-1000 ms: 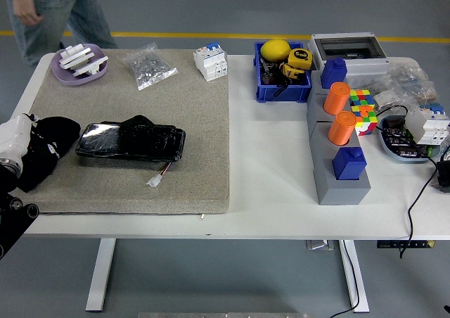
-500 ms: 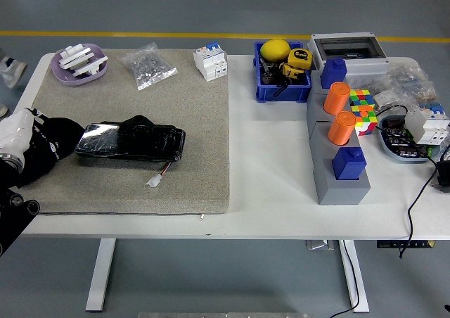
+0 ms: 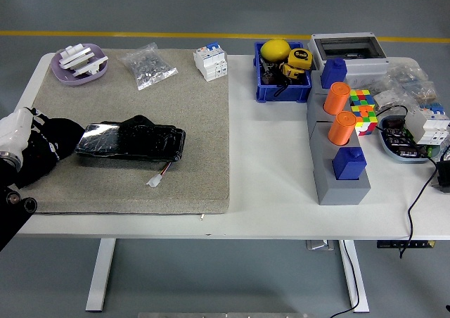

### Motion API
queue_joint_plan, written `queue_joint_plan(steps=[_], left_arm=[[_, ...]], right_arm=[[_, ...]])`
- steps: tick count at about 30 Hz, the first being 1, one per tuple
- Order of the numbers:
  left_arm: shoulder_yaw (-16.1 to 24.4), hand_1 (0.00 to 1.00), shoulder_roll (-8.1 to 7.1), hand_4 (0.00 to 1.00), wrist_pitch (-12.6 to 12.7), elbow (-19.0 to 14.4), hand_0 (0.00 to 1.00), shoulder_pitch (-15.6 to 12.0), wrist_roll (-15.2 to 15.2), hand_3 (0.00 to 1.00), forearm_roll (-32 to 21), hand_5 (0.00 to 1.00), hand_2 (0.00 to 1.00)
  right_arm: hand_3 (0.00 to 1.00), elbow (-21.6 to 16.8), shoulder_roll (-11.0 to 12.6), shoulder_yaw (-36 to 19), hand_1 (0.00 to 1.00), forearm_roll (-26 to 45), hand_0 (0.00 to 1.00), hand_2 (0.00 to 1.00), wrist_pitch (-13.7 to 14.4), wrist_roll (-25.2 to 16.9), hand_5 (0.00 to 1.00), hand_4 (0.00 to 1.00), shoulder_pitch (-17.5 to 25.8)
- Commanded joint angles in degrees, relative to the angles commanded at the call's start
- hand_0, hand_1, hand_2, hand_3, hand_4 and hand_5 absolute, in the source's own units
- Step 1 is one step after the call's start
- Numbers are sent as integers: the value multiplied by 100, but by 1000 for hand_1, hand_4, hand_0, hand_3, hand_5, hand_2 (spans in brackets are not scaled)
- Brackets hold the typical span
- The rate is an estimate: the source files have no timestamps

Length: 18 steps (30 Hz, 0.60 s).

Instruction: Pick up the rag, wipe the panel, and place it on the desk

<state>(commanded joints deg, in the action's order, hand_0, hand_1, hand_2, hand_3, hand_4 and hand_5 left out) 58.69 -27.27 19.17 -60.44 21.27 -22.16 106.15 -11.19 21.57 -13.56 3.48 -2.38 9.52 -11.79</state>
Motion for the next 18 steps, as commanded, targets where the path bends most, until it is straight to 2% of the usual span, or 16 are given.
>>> queue_joint_plan(steps=[5,6,11,14,18], left_arm=[[67,684,-64,840,-33,-253,495,-68,-9,570,-34,14,559],[93,679,-81,857,-47,-338,493,-90,-12,569,-76,48,561],[149,679,-141,857,-126,-583,493,-139,64,569,-481,48,561],[134,666,-152,859,-172,-552,485,-136,131,572,-685,57,559],[105,664,-142,861,-155,-334,485,-114,150,572,-824,58,559]], right_arm=[[631,4,3,-24,530,-33,711,641,5,6,566,998,15],[629,4,4,-22,531,-31,712,641,6,4,563,998,18],[629,13,1,14,531,4,712,641,12,-16,563,998,29],[629,15,-4,53,531,48,712,641,12,-40,559,998,28],[628,13,-17,65,530,61,711,639,8,-49,558,998,33]])
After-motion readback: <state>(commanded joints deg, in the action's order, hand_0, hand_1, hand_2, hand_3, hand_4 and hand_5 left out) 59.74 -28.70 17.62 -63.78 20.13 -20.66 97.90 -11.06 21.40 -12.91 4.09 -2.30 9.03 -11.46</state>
